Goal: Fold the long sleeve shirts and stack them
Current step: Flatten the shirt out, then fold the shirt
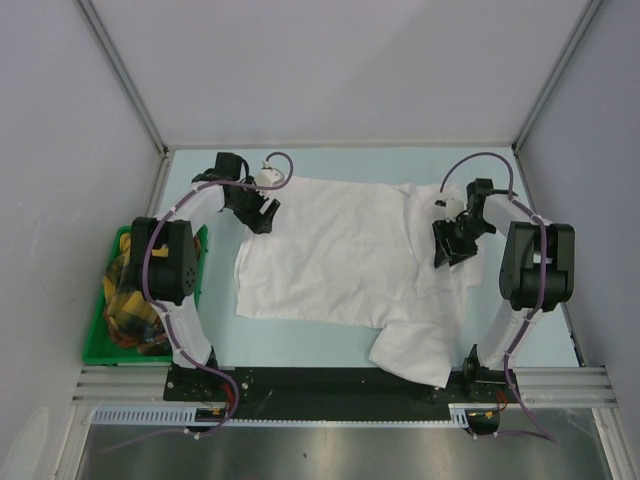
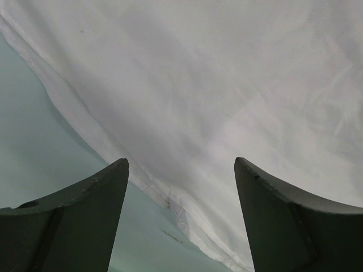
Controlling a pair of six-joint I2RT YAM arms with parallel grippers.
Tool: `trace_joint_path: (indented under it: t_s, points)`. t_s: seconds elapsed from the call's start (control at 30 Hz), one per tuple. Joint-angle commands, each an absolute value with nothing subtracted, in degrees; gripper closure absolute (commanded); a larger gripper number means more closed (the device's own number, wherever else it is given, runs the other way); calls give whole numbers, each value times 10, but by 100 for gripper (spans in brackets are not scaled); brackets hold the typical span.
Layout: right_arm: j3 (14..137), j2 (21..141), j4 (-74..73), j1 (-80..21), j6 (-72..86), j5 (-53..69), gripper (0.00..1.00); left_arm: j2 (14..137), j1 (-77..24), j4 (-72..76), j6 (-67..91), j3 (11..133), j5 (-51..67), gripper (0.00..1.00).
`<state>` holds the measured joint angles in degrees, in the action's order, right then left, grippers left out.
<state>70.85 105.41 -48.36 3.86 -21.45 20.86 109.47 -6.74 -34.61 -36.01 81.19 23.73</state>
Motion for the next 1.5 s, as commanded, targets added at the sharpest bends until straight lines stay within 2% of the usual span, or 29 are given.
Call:
trace_joint_path:
  t_s: [0.0,0.1,0.17,0.37,0.53,0.57,0.6,0.63,0.67,0.77,0.93,1.17,1.27,1.33,1.43,1.47]
  points:
    - [733,1056,-506,35,-220,242,64,1093,-69,-346,-366,817,253,19]
    - [758,1041,-544,35,-229,258,92,1082,-69,-359,-360,829,281,22]
    - [788,1015,-569,26,-236,257,100,1061,-69,-362,-358,824,327,23]
    - [884,1014,-636,-79,-276,249,100,954,-86,-359,-368,762,443,24]
    - [970,1103,-660,-198,-262,237,100,918,-103,-342,-328,727,460,22]
    - [980,1116,-660,-217,-260,237,95,921,-103,-341,-317,726,461,22]
    - [988,1127,-660,-247,-263,247,74,925,-102,-337,-305,726,466,22]
    - [1005,1139,-661,-256,-264,251,62,925,-100,-334,-286,721,468,21]
    - [1011,1142,-662,-261,-267,264,45,923,-99,-324,-277,717,468,21]
    - [1002,1120,-666,-238,-280,272,22,905,-89,-290,-245,696,470,19]
    - [899,1042,-619,-154,-316,268,20,912,-85,-280,-283,703,444,17]
    - [799,1043,-536,-160,-260,234,20,989,-85,-265,-318,772,390,15]
    - [770,1049,-481,-160,-216,208,19,1039,-85,-255,-368,828,344,7]
    - [766,1063,-455,-161,-196,193,20,1098,-84,-266,-418,910,324,7]
    - [768,1083,-443,-169,-180,180,29,1174,-84,-287,-489,1016,298,8]
    - [769,1085,-441,-172,-177,171,45,1193,-84,-290,-503,1040,283,8]
